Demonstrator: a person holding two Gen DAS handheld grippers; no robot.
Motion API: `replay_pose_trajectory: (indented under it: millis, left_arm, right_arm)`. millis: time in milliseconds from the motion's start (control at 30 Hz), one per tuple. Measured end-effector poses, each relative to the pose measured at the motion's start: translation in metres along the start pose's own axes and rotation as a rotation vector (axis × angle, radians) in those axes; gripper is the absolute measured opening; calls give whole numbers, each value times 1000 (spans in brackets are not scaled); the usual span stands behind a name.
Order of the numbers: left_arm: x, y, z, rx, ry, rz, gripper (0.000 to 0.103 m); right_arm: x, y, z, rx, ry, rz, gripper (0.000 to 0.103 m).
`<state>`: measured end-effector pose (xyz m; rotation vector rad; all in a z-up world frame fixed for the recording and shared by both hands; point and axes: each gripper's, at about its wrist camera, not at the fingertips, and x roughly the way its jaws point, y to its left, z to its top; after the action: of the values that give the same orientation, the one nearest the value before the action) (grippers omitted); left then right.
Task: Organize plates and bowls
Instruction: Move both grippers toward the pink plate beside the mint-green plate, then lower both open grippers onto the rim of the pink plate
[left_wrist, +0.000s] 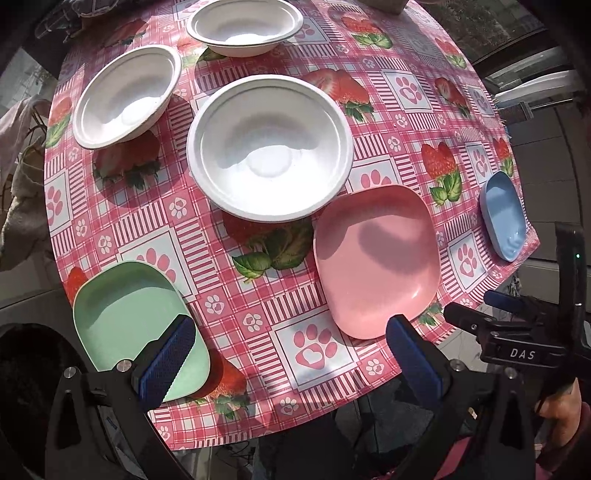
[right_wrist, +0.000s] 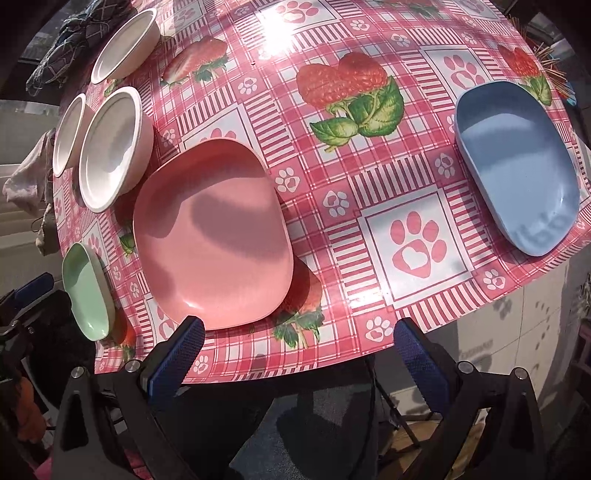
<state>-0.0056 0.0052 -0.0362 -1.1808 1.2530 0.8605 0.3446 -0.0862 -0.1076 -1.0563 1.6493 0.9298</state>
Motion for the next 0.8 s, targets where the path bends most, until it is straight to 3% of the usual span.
replay_pose_trajectory:
  millis: [433, 800]
  left_arm:
    - [39, -13, 12, -12, -21, 84, 103]
    - [79, -20, 18, -95, -35, 135, 103]
  right_arm:
    - [20, 5, 19, -35, -9, -62, 103]
    - [35, 6, 79, -146, -20, -185, 103]
